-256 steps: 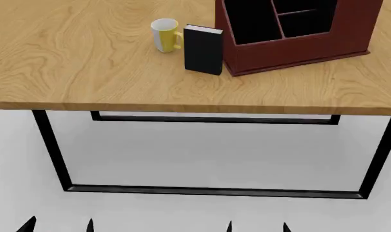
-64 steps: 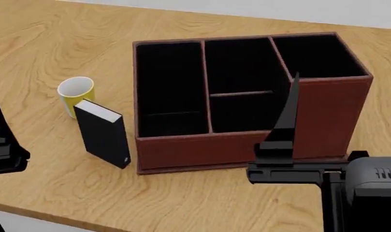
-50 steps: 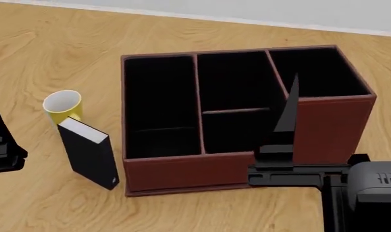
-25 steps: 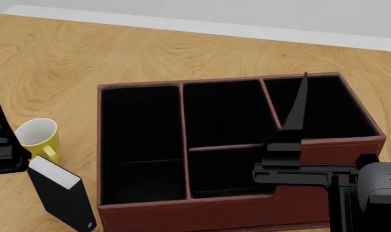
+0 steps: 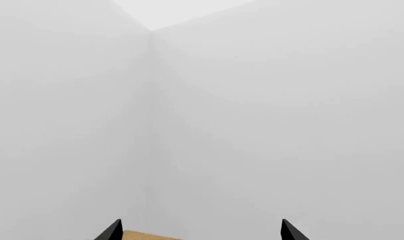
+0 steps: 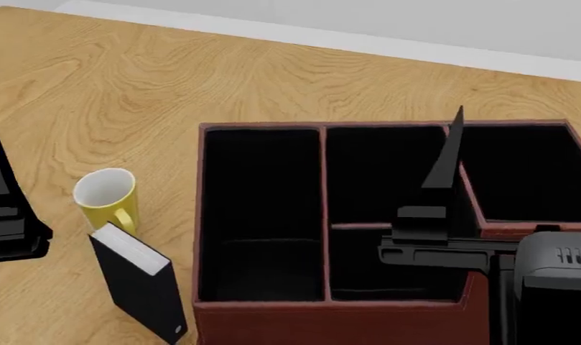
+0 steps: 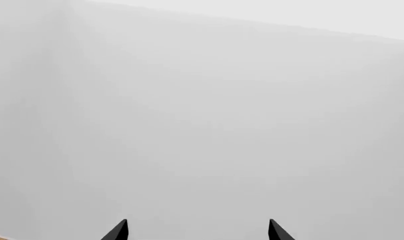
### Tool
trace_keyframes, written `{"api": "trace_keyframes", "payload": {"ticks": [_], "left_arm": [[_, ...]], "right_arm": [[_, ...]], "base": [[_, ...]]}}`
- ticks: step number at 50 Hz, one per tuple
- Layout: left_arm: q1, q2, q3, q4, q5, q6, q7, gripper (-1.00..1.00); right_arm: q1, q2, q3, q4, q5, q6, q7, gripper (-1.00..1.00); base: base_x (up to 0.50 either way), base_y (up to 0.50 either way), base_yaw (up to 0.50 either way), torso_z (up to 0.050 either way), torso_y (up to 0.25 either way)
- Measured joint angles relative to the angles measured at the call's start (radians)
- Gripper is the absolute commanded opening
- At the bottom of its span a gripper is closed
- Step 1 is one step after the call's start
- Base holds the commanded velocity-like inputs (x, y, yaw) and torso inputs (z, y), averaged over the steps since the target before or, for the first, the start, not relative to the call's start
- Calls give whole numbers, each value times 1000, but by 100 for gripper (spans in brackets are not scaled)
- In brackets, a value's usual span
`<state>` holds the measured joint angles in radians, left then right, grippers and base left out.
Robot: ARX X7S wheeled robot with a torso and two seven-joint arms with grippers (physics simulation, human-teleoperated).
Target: Pick up the book and place it in the back compartment of the caddy.
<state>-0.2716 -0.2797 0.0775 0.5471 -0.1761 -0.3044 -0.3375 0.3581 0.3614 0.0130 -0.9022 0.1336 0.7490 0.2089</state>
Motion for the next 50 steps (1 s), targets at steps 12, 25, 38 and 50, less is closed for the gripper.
{"api": "trace_keyframes", "payload": {"ticks": [12,25,38,50], "left_arm": [[1,-7,5,-3,-1,3,-4,100],[3,-15,6,-1,-4,4,-10,100],[3,-17,15,-3,-7,8,-14,100],[1,-19,16,-7,-13,10,-19,100]], "right_arm": [[-6,-3,-5,-5,15,-21,-2,100],[-11,-1,-12,-5,22,-33,0,100],[-15,2,3,-2,37,-46,-5,100],[-18,9,0,2,34,-63,-3,100]], "base": [[1,-2,0,0,0],[34,-123,0,0,0],[132,-482,0,0,0],[78,-127,0,0,0]]}}
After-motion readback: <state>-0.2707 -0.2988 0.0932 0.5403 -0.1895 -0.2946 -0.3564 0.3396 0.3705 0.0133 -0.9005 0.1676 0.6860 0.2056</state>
